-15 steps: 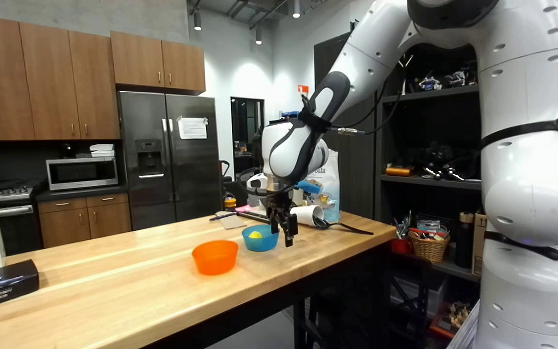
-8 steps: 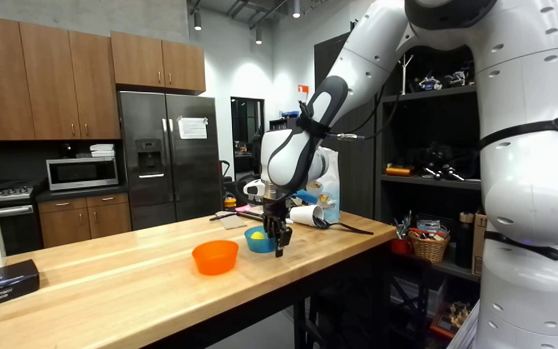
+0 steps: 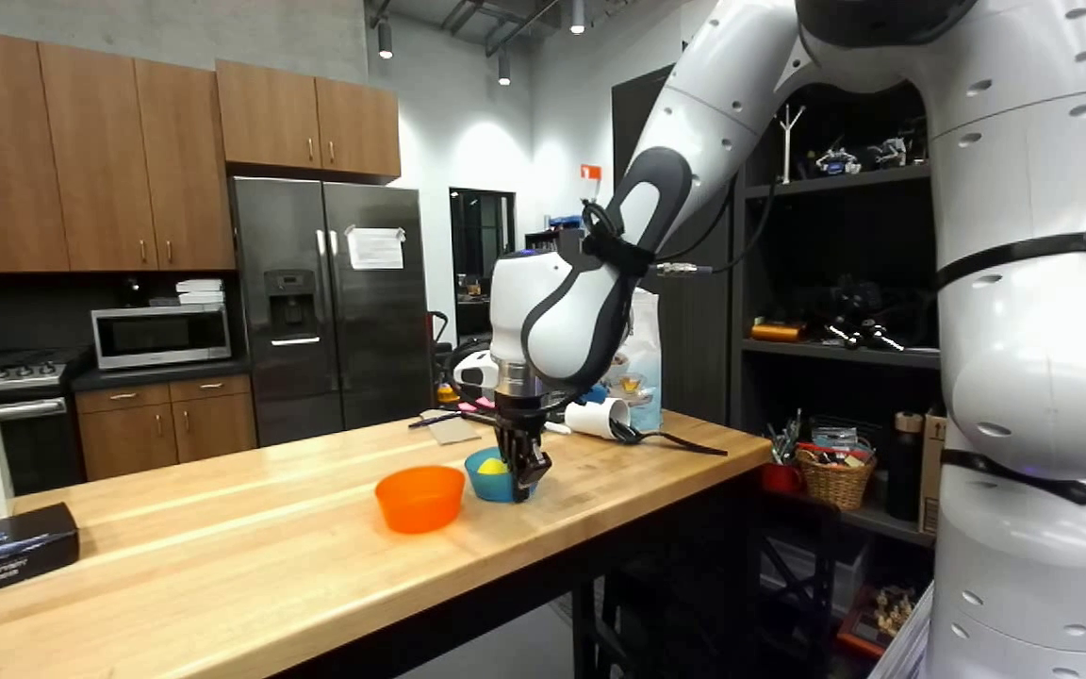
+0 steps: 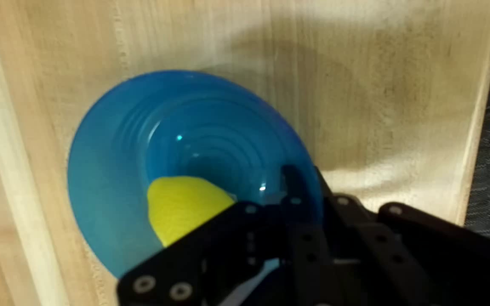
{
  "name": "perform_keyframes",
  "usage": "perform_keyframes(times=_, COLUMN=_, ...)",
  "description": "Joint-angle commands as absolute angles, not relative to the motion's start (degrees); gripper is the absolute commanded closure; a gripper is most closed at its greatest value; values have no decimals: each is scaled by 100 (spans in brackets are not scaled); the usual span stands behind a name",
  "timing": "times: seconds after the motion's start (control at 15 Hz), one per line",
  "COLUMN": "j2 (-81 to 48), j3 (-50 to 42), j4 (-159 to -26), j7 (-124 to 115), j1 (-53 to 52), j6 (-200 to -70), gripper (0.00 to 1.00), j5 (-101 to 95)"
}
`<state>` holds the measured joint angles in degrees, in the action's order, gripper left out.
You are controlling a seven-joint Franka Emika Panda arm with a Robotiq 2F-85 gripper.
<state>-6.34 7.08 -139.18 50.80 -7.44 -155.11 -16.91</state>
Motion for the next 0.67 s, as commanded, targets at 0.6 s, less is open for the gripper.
perform_keyframes(times=0.6, j2=-11, j3=574, j4=-13417, j7=5456, j1=-526, j6=-14582, gripper=99, j5=-2108)
